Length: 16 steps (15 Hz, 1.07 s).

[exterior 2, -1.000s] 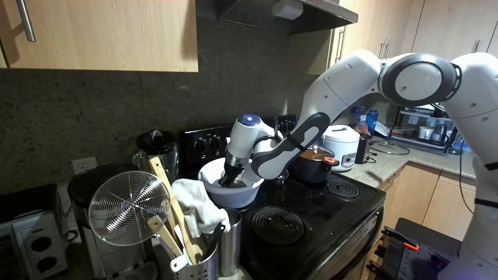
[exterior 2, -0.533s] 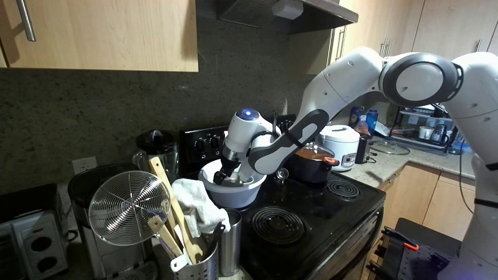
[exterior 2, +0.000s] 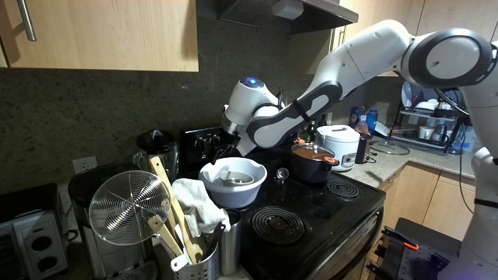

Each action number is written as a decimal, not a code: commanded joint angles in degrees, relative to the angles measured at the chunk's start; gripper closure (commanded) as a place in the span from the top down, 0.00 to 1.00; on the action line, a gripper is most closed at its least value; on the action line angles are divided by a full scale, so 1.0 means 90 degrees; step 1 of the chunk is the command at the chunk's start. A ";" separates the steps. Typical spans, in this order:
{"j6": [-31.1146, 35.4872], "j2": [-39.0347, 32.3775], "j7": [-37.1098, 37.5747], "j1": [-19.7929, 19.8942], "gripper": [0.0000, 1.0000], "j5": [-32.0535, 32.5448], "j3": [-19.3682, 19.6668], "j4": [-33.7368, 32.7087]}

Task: Use the towel to wipe the grey bowl, place the towel on the left side of the countertop, place the silver bowl inside the grey bowl then put the grey bowl inside the white basin

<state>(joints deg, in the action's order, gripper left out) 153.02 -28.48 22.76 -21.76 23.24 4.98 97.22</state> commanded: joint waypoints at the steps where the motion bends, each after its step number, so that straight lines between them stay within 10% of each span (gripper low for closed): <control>1: -0.0719 0.1486 -0.0127 0.0071 1.00 0.0006 -0.0063 0.1082; 12: -0.1581 0.5358 0.0839 0.1178 1.00 0.0005 -0.0458 0.4645; 14: -0.1678 0.6090 0.1107 0.1749 1.00 -0.0135 -0.1050 0.5207; 16: -0.1566 0.5439 0.0733 0.1982 1.00 -0.0213 -0.1210 0.4679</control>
<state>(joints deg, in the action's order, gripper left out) 138.55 20.43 30.70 -7.43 23.14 -2.64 139.29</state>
